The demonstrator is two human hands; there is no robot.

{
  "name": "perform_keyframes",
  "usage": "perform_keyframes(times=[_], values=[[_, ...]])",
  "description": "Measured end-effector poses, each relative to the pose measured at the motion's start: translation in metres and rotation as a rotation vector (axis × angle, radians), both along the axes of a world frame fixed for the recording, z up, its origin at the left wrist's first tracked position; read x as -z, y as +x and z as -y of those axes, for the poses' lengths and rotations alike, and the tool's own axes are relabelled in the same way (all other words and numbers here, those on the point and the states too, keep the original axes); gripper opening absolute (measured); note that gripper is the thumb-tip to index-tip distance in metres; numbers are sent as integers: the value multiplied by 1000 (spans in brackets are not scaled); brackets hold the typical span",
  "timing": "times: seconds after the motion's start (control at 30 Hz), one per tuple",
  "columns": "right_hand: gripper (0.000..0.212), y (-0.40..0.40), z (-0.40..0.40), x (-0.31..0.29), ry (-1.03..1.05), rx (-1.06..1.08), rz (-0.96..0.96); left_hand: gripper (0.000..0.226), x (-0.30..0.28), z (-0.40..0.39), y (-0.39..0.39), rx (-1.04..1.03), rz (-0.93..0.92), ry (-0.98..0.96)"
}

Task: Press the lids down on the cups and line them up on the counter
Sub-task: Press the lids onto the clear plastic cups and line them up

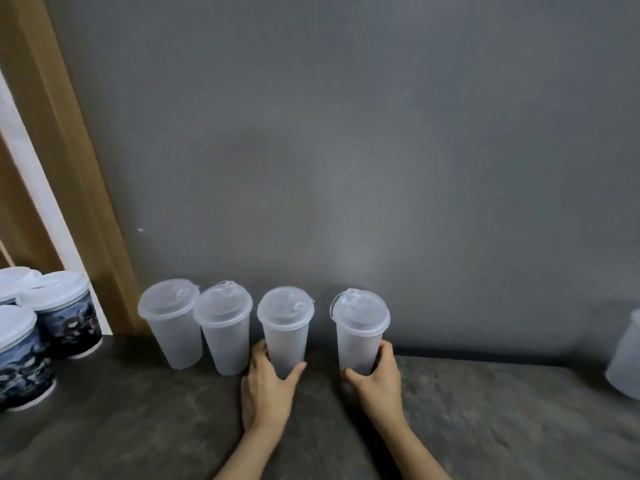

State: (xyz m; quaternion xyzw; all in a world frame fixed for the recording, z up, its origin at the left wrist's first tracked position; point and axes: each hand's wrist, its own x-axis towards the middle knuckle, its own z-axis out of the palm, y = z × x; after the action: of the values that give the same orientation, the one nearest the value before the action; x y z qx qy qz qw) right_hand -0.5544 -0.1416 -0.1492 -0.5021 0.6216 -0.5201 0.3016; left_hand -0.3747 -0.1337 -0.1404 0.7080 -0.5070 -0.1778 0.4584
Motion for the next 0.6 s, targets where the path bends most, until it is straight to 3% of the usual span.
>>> perform_keyframes(times=[0.23,0.6], values=[[56,-84,-32,3,4,195,-25,65,5,-16,-28,151,-24,33],[59,-255,-77,-8,34,446,-68,63,-4,-43,-233,370,-95,63]])
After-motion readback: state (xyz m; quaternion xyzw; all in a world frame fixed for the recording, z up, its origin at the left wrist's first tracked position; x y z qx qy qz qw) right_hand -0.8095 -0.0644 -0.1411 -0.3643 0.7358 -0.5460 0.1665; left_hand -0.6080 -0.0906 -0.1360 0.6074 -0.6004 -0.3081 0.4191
